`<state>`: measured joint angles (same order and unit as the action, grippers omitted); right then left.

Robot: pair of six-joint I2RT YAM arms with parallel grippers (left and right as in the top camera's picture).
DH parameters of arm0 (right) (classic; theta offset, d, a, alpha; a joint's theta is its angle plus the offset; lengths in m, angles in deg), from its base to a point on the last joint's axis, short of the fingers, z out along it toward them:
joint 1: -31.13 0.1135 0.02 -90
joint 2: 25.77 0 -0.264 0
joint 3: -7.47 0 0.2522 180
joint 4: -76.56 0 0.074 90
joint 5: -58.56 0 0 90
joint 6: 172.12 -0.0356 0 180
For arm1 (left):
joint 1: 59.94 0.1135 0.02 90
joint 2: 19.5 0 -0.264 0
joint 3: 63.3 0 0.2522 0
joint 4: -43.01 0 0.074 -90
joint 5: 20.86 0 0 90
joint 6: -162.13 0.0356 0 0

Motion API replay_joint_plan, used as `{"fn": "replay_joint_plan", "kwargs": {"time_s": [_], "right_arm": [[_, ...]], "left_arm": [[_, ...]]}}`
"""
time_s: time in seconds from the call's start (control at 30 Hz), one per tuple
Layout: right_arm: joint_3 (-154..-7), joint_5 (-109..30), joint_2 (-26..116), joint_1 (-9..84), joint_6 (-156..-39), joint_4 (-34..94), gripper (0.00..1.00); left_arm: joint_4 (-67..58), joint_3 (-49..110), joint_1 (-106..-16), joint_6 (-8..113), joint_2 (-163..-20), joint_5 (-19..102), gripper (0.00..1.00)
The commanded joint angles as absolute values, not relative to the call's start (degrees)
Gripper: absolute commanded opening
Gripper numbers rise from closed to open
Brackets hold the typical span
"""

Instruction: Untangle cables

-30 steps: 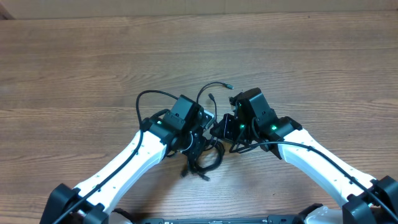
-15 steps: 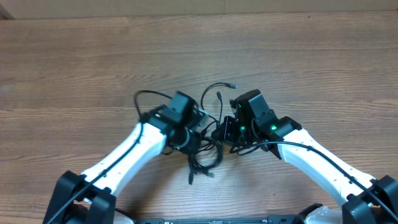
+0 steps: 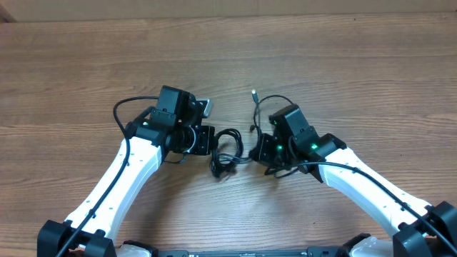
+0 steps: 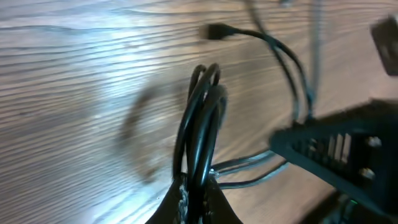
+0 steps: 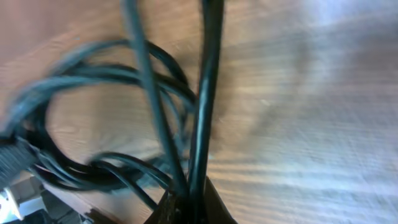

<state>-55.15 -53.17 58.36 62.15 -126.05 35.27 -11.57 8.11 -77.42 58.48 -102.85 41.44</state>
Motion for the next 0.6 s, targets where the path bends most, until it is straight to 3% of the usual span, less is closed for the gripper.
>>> {"fn": "replay_joint_plan", "kwargs": {"time_s": [0.0,0.23,0.57], "right_arm": [[-56.2,-55.4,58.4,63.4,-127.6,38.5,0.04],[-56.2,-53.4,59.1,66.0,-136.7,45.0,0.04],[-56.2,-48.9,61.0,68.2,-139.4,50.3,0.04]], "left_arm": [[-11.0,9.8,-77.5,57.5,-101.6,34.9,0.04],[-7.4,9.8,-78.8,55.5,-101.6,26.6,0.04],[0.5,9.8,-78.8,34.2,-101.6,23.4,0.04]]}}
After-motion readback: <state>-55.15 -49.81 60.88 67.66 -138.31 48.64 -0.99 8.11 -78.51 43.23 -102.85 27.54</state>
